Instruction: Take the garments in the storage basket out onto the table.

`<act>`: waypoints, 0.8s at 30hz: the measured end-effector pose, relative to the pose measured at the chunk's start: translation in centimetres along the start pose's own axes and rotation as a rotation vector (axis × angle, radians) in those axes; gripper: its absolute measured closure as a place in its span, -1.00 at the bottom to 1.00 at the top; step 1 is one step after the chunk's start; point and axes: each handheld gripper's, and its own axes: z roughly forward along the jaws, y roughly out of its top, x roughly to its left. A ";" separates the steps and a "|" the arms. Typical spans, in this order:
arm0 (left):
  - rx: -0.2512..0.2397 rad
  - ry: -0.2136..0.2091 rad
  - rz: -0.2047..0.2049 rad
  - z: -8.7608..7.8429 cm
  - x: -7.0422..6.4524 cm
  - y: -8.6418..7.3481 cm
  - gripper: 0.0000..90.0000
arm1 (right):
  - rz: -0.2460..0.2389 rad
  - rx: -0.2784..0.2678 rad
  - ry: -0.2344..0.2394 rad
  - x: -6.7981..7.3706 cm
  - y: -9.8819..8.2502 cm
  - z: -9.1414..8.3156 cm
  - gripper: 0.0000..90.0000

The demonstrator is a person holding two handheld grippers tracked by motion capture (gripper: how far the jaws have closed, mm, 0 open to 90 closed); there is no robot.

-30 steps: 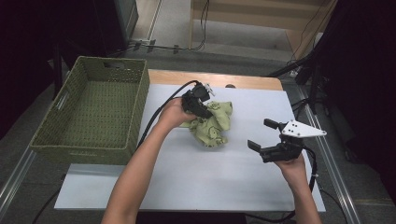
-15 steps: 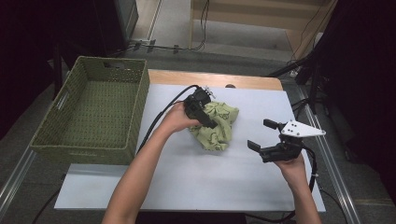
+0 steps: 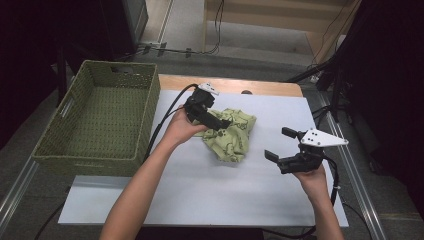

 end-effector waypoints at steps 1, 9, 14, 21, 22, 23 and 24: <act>-0.016 -0.001 0.001 -0.6 -0.2 -0.1 -1.00 | 0.000 -0.001 -0.001 0.0 0.0 0.0 -1.00; -0.097 0.044 0.001 -5.0 -0.7 -2.5 -1.00 | -0.005 -0.009 -0.001 0.1 0.1 0.0 -1.00; -0.124 0.084 -0.006 -7.7 -0.7 -4.2 -1.00 | 0.001 -0.011 -0.002 0.1 0.1 0.0 -1.00; -0.185 0.135 -0.018 -11.0 -0.2 -6.5 -1.00 | -0.002 -0.015 -0.004 0.1 0.1 0.0 -1.00; -0.190 0.146 -0.020 -11.4 -0.2 -6.9 -1.00 | 0.001 -0.017 -0.005 0.1 0.1 0.0 -1.00; -0.200 0.154 -0.025 -11.8 -0.2 -7.2 -1.00 | 0.002 -0.019 -0.004 0.1 0.1 0.0 -1.00; -0.206 0.158 -0.028 -12.3 -0.1 -7.5 -1.00 | 0.003 -0.019 -0.005 0.1 0.1 0.0 -1.00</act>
